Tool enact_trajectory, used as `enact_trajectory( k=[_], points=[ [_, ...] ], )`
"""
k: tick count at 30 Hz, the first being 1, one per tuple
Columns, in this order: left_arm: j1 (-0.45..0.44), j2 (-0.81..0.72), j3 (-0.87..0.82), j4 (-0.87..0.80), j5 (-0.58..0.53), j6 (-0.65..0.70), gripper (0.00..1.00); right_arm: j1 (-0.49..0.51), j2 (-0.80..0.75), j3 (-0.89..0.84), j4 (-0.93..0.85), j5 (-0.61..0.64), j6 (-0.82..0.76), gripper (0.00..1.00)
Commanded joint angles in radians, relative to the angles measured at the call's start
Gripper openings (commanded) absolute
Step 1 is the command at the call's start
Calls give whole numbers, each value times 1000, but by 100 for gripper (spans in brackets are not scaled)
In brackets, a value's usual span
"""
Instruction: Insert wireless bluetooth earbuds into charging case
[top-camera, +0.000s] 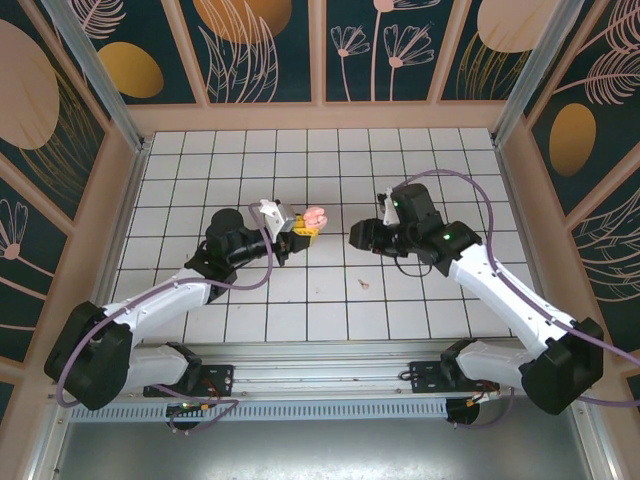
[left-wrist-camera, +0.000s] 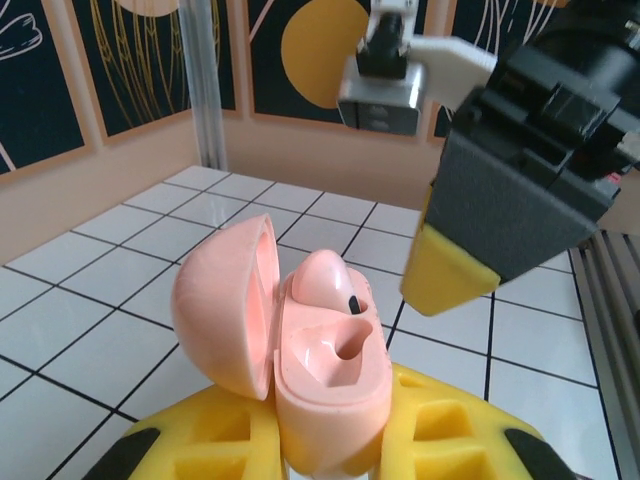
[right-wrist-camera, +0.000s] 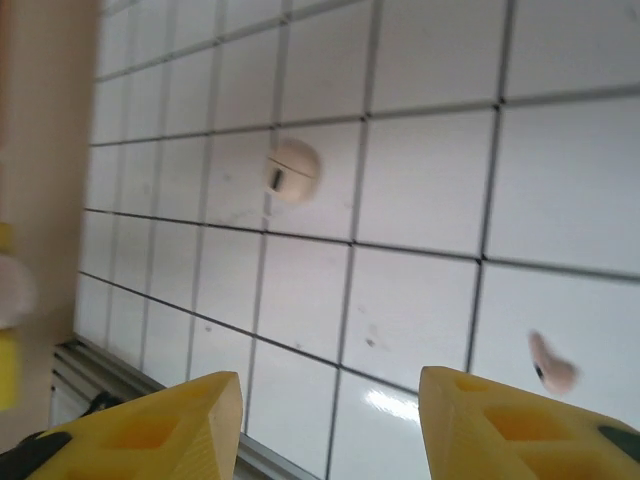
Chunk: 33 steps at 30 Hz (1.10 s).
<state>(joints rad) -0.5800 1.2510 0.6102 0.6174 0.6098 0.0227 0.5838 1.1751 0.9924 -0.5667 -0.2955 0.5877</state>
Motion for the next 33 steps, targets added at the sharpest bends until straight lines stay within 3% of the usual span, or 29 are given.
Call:
enact_trajectory(
  k=[1, 22, 33],
  points=[
    [-3, -28, -20, -19, -21, 21, 16, 2, 34, -54, -145, 33, 52, 50],
    [-3, -19, -14, -25, -32, 20, 16, 51, 362, -101, -102, 0, 48, 41],
    [-4, -25, -18, -27, -37, 20, 16, 47, 451, -78, -115, 77, 37, 35]
  ],
)
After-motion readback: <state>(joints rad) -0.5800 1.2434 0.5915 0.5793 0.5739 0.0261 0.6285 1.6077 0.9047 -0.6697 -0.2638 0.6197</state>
